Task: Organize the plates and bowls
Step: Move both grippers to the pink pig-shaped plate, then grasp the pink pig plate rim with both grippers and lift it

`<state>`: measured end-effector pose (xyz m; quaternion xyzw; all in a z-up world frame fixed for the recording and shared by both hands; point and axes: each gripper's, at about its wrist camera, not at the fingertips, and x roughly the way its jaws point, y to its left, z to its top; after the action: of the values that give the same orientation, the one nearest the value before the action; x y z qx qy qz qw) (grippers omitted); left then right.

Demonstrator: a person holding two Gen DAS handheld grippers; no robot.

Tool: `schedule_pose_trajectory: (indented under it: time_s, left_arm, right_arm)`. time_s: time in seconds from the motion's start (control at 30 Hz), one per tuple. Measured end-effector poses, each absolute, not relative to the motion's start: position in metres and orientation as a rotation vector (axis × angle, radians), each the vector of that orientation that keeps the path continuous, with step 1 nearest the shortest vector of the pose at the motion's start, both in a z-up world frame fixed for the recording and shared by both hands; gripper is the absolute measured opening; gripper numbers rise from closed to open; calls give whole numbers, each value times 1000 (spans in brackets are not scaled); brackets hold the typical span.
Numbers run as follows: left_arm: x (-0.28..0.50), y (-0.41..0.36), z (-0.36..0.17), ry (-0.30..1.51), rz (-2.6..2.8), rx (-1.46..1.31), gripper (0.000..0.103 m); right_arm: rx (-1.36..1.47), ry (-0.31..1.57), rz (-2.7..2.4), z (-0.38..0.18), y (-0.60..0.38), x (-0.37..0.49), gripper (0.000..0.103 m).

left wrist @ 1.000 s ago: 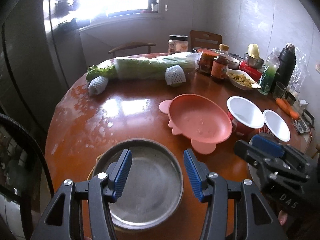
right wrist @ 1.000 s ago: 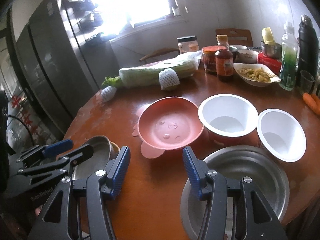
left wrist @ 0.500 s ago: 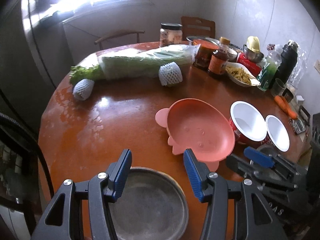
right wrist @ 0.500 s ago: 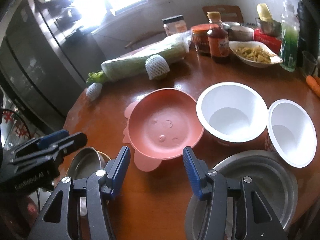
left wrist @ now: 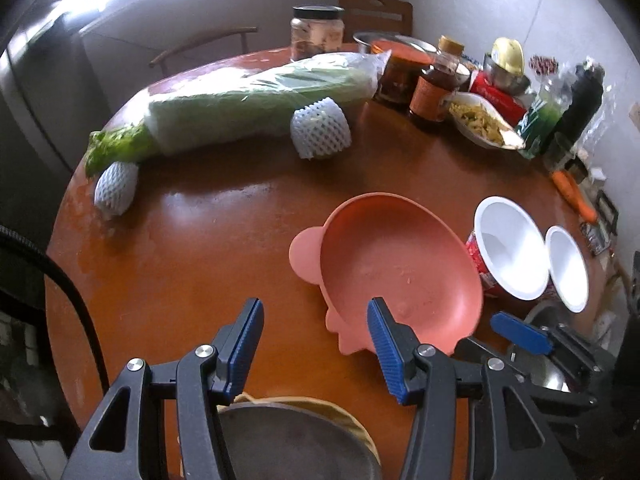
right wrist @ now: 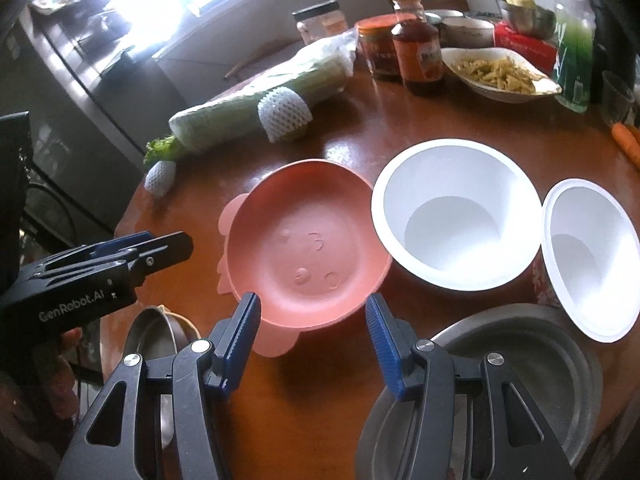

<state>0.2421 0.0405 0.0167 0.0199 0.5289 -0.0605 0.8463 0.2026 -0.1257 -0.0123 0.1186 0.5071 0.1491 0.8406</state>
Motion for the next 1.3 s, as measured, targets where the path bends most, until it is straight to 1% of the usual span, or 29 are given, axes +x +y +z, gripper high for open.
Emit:
schedule_pose_trajectory:
  time_s: [0.17, 0.4, 0.7, 0.77, 1.0, 1.07, 1.3]
  left_arm:
    - [259, 39, 6, 1164, -161, 38, 54]
    - [274, 42, -7, 1186, -147, 47, 54]
    - [290, 49, -28, 1222, -139, -4, 52]
    - [292, 50, -32, 1234, -143, -17, 47]
    - [298, 51, -43, 1270, -162, -53, 40]
    - [298, 51, -46, 1278, -169, -62, 33]
    - [298, 55, -46, 1278, -185, -77, 31]
  right_arm:
    - [250, 1080, 294, -13, -124, 210, 56]
    - [235, 1102, 277, -16, -121, 218, 56]
    - [238, 1112, 254, -20, -125, 224, 56]
    - [236, 1114, 253, -21, -125, 225, 56]
    - [233, 1121, 250, -23, -125, 227, 56]
    - [230, 1122, 246, -24, -124, 228, 56]
    - [200, 1132, 228, -27, -121, 233, 57]
